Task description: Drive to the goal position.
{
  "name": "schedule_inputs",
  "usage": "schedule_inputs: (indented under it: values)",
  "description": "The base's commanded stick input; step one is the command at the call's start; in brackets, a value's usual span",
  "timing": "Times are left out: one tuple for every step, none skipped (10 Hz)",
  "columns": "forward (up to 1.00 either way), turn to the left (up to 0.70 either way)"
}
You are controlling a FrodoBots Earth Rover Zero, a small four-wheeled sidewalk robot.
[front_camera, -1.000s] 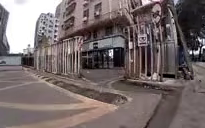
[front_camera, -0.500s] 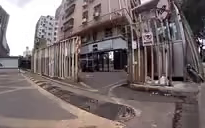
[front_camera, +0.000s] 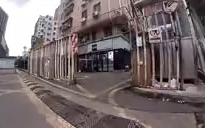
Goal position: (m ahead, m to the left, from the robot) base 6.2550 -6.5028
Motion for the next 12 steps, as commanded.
schedule_inputs:
  values:
    - [0.7,0.0]
    - [0.7,0.0]
    - [0.7,0.0]
    - [0.7,0.0]
    - [0.7,0.0]
    - [0.7,0.0]
    - [0.7,0.0]
    - [0.7,0.0]
    - [0.7,0.0]
    - [0.7,0.0]
    - [0.7,0.0]
    - [0.7,0.0]
